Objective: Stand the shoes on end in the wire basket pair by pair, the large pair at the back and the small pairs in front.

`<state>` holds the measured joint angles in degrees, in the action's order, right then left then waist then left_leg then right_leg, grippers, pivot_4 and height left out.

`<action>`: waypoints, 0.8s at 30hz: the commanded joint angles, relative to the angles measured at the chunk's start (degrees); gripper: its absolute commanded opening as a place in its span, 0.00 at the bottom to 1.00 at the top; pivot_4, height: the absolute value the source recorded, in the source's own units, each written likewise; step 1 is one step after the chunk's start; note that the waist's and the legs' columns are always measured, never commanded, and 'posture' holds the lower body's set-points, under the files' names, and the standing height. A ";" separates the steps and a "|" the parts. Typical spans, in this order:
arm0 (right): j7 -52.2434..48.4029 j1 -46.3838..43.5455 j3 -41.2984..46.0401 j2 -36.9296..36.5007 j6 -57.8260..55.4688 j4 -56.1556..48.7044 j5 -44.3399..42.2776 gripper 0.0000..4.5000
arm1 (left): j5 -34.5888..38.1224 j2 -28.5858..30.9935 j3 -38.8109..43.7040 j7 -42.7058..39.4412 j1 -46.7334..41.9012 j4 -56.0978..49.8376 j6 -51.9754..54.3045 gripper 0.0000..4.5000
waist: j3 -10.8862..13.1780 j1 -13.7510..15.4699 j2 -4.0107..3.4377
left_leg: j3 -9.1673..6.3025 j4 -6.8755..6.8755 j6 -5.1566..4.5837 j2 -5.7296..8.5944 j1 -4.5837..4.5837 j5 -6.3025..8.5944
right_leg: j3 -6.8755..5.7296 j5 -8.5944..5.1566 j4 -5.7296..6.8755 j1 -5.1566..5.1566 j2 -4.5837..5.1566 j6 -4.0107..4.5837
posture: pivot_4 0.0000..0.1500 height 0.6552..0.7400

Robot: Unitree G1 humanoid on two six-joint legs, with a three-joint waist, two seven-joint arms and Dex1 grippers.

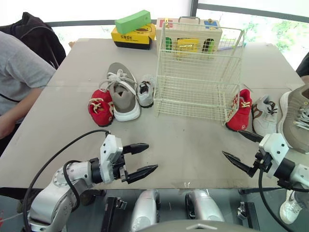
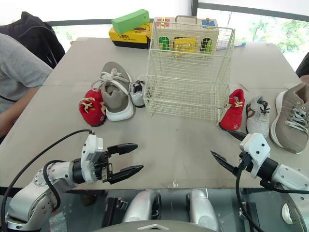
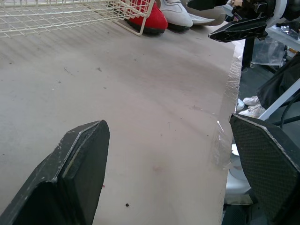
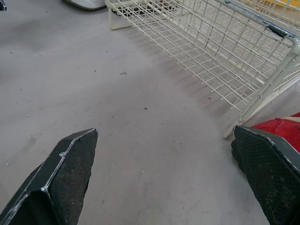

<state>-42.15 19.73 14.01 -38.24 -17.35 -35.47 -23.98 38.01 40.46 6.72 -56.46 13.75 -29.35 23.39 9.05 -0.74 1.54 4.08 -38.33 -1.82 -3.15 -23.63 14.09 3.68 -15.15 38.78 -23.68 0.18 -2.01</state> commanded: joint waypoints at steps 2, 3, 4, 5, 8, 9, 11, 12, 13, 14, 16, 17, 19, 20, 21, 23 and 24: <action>-0.19 -3.58 -1.08 0.80 0.80 0.60 -0.91 1.00 | -0.15 -1.99 0.99 3.05 -0.96 -1.27 -1.00 0.98 | 0.00 -0.07 0.00 | -0.01 0.00 0.00 0.00 0.01 0.00 | 0.00 0.00 0.00 0.00 -0.01 0.00 | 1.00 1.00; -0.14 -4.82 -2.06 1.08 0.99 1.12 -0.59 1.00 | -0.38 -2.83 0.98 3.80 -1.12 -0.89 -1.49 0.98 | 0.00 -0.12 0.00 | 0.01 0.00 0.00 -0.01 0.01 0.00 | 0.00 0.00 0.01 0.00 -0.01 0.00 | 1.00 1.00; -0.34 -5.91 -2.89 1.12 0.99 1.19 -0.43 1.00 | -0.12 -3.47 1.16 4.10 -1.24 -0.87 -1.78 0.98 | 0.00 -0.17 0.00 | 0.03 0.00 0.00 -0.01 0.03 0.00 | 0.02 0.00 0.01 0.00 -0.01 -0.01 | 1.00 1.00; -0.31 -6.77 -3.30 1.18 0.76 1.18 -0.44 1.00 | 0.26 -3.87 1.40 4.34 -1.44 -0.98 -1.71 0.98 | 0.00 -0.12 0.00 | 0.03 -0.01 0.00 -0.01 0.04 0.00 | 0.02 0.01 0.02 0.00 -0.05 -0.01 | 1.00 1.00; -0.22 -8.57 -3.98 1.31 0.43 1.43 -0.70 1.00 | 0.15 -4.96 1.62 5.58 -2.36 -0.68 -1.86 0.98 | 0.00 0.04 0.00 | 0.00 0.01 0.00 -0.01 0.02 0.00 | 0.01 0.11 0.02 0.00 -0.08 0.17 | 1.00 1.00; -0.53 -9.38 -4.19 1.24 0.74 1.57 -0.83 1.00 | -0.09 -5.43 1.45 5.60 -2.85 -0.46 -2.55 0.98 | 0.00 0.08 0.00 | -0.02 0.01 0.00 0.01 -0.01 0.00 | -0.01 0.11 0.02 -0.01 -0.08 0.17 | 1.00 1.00; 0.32 -12.71 -3.84 1.60 -0.31 0.29 -2.77 1.00 | 1.72 -6.72 1.90 5.32 -3.30 -1.20 -3.38 0.98 | 0.00 0.02 0.00 | 0.00 0.01 -0.02 0.02 -0.02 0.01 | -0.03 0.11 0.00 -0.01 -0.09 0.16 | 1.00 1.00; 1.65 -15.10 -3.85 1.19 -3.02 -0.97 -3.92 1.00 | 3.12 -6.90 2.27 4.28 -3.03 -2.09 -3.63 0.98 | 0.00 -0.05 0.00 | 0.03 0.01 -0.03 0.03 -0.02 0.02 | -0.01 0.11 0.00 -0.01 -0.08 0.16 | 1.00 1.00; 2.50 -18.04 -3.78 0.66 -5.10 -2.12 -5.24 1.00 | 4.81 -6.93 2.72 3.00 -2.61 -2.99 -3.67 0.98 | 0.00 -0.28 0.00 | 0.04 0.00 -0.03 0.03 -0.02 0.02 | 0.00 0.12 0.01 -0.01 -0.08 0.15 | 1.00 1.00; 2.28 -20.87 -4.18 -0.89 -8.31 -2.90 -6.88 1.00 | 5.62 -6.80 2.92 2.23 -2.37 -3.45 -3.71 0.98 | 0.01 -0.62 -0.01 | 0.08 -0.01 -0.03 0.02 0.01 0.02 | 0.03 0.12 0.02 -0.01 -0.08 0.15 | 1.00 1.00; 1.98 -29.55 -7.10 -6.06 -14.82 -2.86 -4.89 1.00 | 5.61 -6.51 2.56 0.95 -2.23 -4.20 -4.51 0.98 | 0.02 -0.83 -0.05 | 0.10 -0.01 -0.03 -0.01 0.01 0.01 | 0.05 0.13 0.06 -0.05 -0.08 0.15 | 1.00 1.00; 1.46 -32.93 -8.45 -8.06 -17.30 -2.33 -4.52 1.00 | 5.45 -6.44 2.39 0.62 -2.27 -4.42 -4.80 0.98 | 0.06 -1.04 -0.11 | 0.10 -0.02 -0.03 -0.01 0.04 0.02 | 0.05 0.12 0.08 -0.05 -0.08 0.16 | 1.00 1.00; 1.02 -37.28 -10.13 -10.04 -21.31 -0.96 -5.69 1.00 | 5.34 -6.44 2.35 0.49 -2.37 -4.50 -4.97 0.98 | -0.04 -0.93 0.06 | 0.05 0.00 -0.03 0.00 0.01 0.01 | 0.01 0.13 0.06 -0.08 -0.07 0.19 | 1.00 1.00; -0.47 -40.86 -12.72 -10.94 -21.62 2.02 -4.09 1.00 | 5.25 -6.56 2.22 0.88 -2.49 -4.70 -4.89 0.98 | -0.06 -0.75 0.09 | -0.05 0.01 -0.03 -0.01 0.00 0.01 | 0.02 0.13 0.04 -0.05 -0.08 0.20 | 1.00 1.00; -2.46 -44.71 -15.69 -11.68 -22.43 5.42 -2.74 1.00 | 5.21 -6.68 2.06 1.26 -2.63 -4.93 -4.77 0.98 | -0.05 -0.75 0.09 | -0.11 0.02 -0.02 -0.01 -0.03 0.02 | 0.01 0.09 0.03 -0.05 -0.08 0.25 | 1.00 1.00; -5.83 -50.24 -20.58 -11.77 -21.52 11.11 -0.03 1.00 | 5.19 -6.79 1.93 1.72 -2.57 -5.37 -4.69 0.98 | -0.02 -0.81 0.04 | 0.02 0.03 -0.03 0.01 -0.07 0.02 | 0.02 0.08 0.03 -0.13 -0.09 0.27 | 1.00 1.00; -7.43 -52.30 -22.72 -11.27 -20.67 13.91 1.06 1.00 | 5.21 -6.77 1.94 1.84 -2.45 -5.59 -4.65 0.98 | -0.02 -0.83 0.05 | 0.05 0.03 -0.04 0.02 -0.08 0.03 | 0.02 0.09 0.02 -0.13 -0.08 0.26 | 1.00 1.00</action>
<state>-47.09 -30.83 -6.98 -49.44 -39.42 -24.06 -24.83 42.52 33.64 8.45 -54.79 11.24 -32.57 19.41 9.03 -1.57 1.59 4.14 -38.31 -1.88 -3.13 -23.71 14.13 3.70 -15.06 38.77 -23.82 0.11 -1.75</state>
